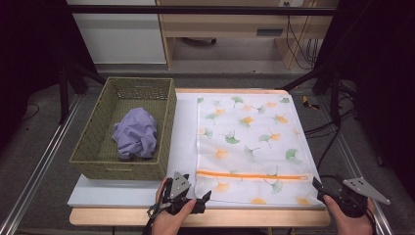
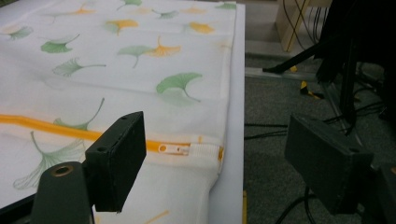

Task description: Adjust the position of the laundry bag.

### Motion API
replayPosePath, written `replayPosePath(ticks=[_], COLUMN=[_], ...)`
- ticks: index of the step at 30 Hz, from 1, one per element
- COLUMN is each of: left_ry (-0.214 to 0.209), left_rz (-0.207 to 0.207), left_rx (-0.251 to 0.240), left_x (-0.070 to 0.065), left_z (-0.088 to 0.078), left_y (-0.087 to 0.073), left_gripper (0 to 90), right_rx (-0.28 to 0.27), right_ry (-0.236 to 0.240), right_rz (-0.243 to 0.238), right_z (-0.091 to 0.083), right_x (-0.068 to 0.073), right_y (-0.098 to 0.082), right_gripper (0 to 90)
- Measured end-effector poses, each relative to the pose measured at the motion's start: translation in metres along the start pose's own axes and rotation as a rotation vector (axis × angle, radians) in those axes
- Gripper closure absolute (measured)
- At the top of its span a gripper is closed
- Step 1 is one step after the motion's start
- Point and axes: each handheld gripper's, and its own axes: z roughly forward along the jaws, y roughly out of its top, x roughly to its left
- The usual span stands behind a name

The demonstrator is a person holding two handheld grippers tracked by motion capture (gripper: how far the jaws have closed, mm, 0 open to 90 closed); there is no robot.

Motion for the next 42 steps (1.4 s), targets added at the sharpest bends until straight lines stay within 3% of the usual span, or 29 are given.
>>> replayPosePath(ticks=[4, 7, 11, 16, 25, 29, 36, 42], left_ry=[0.041, 0.06, 0.111, 0.104, 0.102, 0.111, 0.114, 0.108], left_rz=[0.033, 0.034, 0.073, 0.06, 0.059, 0.056, 0.043, 0.06], left_rx=[0.023, 0.041, 0.065, 0.071, 0.098, 0.11, 0.12, 0.126], left_x=[-0.005, -0.006, -0.01, -0.009, -0.012, -0.012, -0.009, -0.006], left_z=[0.001, 0.004, 0.008, 0.009, 0.016, 0.018, 0.021, 0.027], left_y=[-0.001, -0.002, -0.005, -0.006, -0.011, -0.012, -0.013, -0.012], left_gripper=[8.2, 10.3, 13.3, 18.0, 23.5, 28.2, 37.0, 57.1], right_rx=[0.052, 0.083, 0.096, 0.119, 0.172, 0.212, 0.226, 0.208], right_ry=[0.023, 0.046, 0.06, 0.078, 0.116, 0.11, 0.127, 0.121], right_rz=[0.006, 0.004, -0.004, -0.038, -0.055, -0.052, -0.089, -0.101], right_z=[0.0, 0.001, 0.001, 0.004, 0.013, 0.018, 0.021, 0.02], right_x=[-0.002, -0.004, -0.006, -0.009, -0.006, -0.004, 0.002, 0.006], right_y=[-0.007, -0.011, -0.014, -0.02, -0.024, -0.024, -0.018, -0.014], right_gripper=[24.4, 29.4, 34.5, 37.0, 42.8, 56.9, 87.0, 88.6])
